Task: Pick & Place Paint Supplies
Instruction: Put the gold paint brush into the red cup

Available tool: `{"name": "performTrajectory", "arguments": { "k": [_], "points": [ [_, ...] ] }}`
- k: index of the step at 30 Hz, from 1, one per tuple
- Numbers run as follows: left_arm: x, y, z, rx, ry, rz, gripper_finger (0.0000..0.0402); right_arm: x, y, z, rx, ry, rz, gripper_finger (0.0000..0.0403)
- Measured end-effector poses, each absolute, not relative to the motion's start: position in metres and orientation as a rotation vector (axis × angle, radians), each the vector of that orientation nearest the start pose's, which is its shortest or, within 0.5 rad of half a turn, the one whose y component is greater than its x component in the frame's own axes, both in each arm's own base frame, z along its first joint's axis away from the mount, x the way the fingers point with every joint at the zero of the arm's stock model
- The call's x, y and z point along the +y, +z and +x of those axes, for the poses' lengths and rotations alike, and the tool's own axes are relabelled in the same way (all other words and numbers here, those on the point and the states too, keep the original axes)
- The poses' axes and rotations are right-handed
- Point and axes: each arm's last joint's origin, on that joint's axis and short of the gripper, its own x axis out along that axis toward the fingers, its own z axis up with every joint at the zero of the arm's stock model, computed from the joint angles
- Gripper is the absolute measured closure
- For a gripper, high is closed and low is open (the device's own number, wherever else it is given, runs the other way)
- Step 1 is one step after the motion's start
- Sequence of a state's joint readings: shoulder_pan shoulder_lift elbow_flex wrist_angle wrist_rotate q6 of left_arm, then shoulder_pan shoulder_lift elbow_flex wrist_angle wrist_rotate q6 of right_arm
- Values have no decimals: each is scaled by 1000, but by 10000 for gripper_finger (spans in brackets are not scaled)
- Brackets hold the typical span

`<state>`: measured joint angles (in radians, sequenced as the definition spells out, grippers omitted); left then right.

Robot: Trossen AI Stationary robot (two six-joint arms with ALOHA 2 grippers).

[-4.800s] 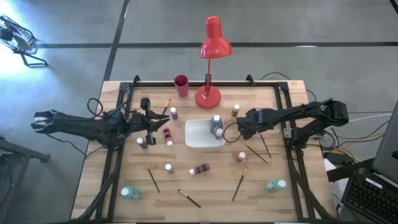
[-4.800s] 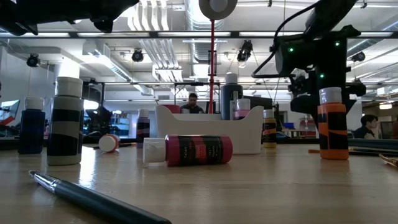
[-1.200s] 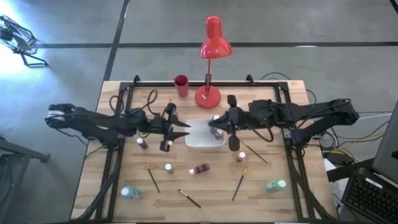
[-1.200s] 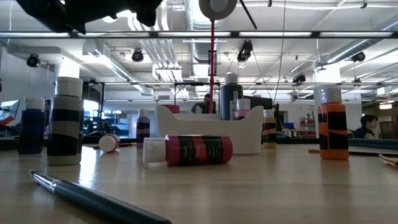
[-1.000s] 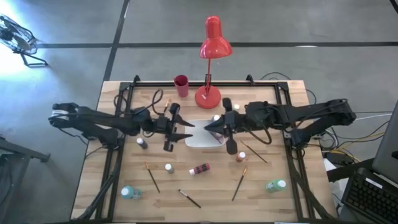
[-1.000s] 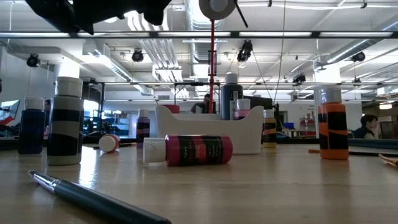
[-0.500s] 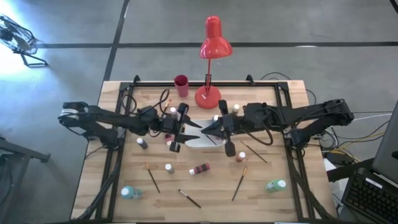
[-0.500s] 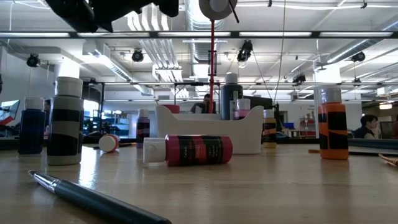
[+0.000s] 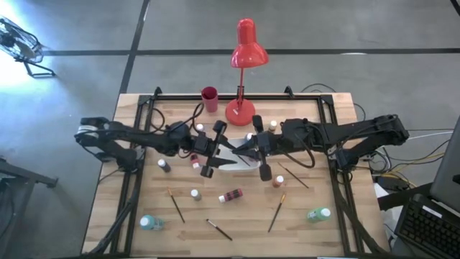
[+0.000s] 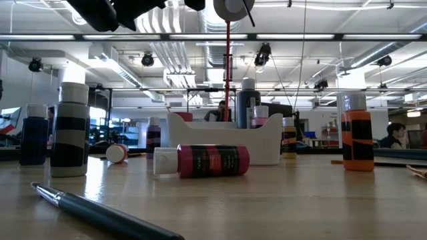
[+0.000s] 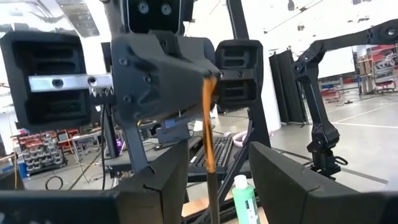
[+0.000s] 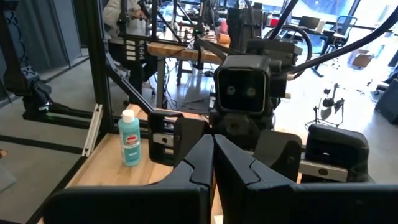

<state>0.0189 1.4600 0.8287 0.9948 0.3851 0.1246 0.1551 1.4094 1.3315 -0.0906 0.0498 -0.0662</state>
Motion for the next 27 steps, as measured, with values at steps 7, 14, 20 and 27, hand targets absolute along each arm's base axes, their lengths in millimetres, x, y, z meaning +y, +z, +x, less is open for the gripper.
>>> {"name": "performTrajectory", "arguments": {
  "k": [7, 14, 20, 27],
  "points": [
    [-5, 305, 317, -384, -359, 195, 231, 48, 388, 318, 165, 110, -83, 395],
    [-5, 306, 316, -387, -359, 194, 296, 48, 388, 318, 164, 111, -92, 395],
    [-5, 307, 316, -388, -356, 192, 385, 48, 388, 318, 164, 113, -95, 395],
    [-4, 307, 316, -384, -336, 178, 388, 48, 388, 318, 176, 107, -58, 394]
  ]
}}
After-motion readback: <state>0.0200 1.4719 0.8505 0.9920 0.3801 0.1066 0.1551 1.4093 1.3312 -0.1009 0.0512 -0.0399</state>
